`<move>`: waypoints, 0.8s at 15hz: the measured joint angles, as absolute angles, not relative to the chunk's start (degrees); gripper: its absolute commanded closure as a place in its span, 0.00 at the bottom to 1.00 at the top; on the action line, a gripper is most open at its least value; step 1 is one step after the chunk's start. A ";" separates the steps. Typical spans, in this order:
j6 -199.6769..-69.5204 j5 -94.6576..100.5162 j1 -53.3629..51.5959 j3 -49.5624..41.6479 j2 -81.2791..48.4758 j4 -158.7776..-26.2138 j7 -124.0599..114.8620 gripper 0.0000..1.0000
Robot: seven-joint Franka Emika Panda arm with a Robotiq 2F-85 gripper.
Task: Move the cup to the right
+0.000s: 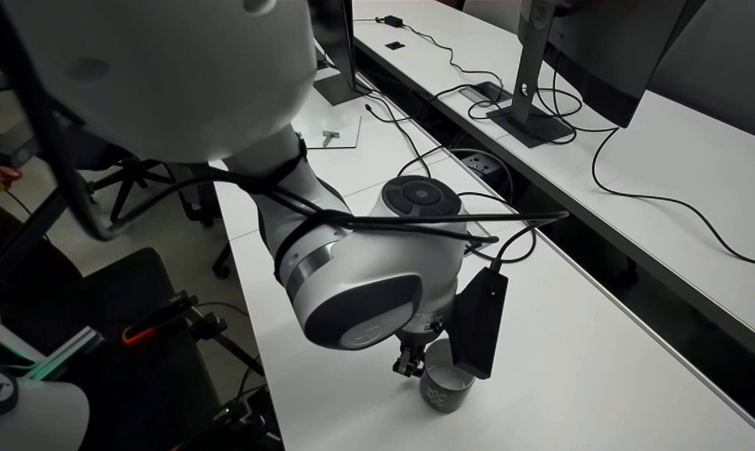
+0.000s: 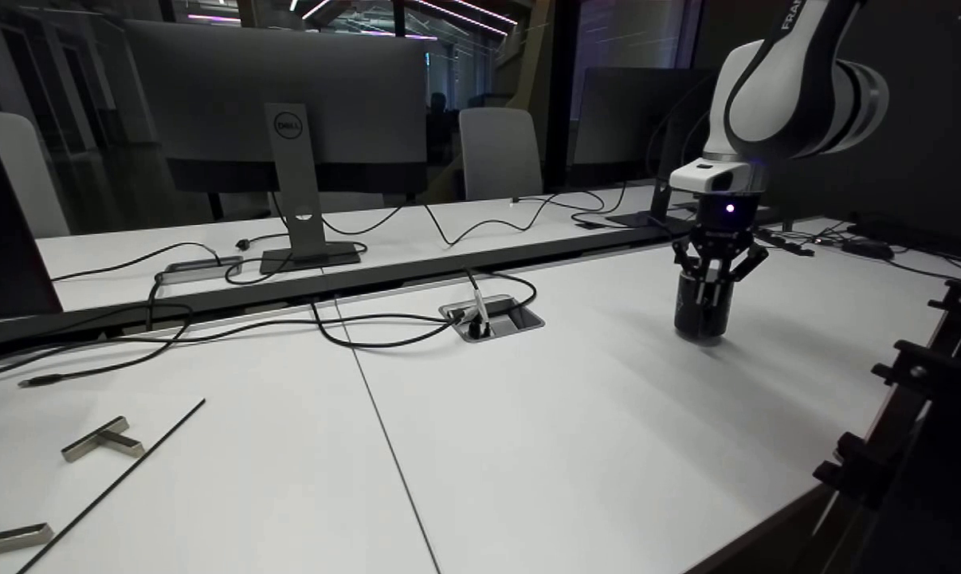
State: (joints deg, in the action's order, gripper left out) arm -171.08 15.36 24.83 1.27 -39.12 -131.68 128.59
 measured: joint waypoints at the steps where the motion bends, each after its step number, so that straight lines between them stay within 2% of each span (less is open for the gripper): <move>1: -171.07 15.36 24.67 1.05 -38.85 -131.43 128.05 0.96; 12: -176.23 15.32 34.21 11.05 -42.08 -128.92 128.16 0.96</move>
State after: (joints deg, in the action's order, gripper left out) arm -176.23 15.32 34.21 11.05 -42.08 -128.92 128.16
